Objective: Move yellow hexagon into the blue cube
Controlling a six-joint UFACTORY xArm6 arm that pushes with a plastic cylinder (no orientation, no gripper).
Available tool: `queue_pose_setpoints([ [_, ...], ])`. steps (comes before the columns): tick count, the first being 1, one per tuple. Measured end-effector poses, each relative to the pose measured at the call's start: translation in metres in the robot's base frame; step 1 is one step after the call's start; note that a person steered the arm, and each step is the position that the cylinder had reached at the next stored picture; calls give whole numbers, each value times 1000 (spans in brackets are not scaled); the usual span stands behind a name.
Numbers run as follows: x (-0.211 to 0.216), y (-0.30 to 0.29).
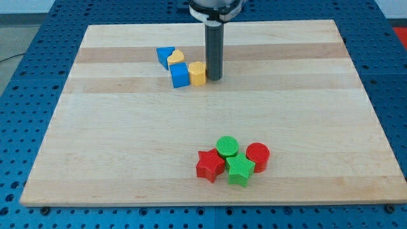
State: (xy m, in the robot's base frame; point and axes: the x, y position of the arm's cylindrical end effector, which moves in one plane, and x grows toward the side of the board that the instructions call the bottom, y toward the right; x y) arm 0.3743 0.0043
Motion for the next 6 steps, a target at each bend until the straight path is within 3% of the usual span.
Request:
queue_pose_setpoints([
  [2,7,0],
  [6,-24,-21],
])
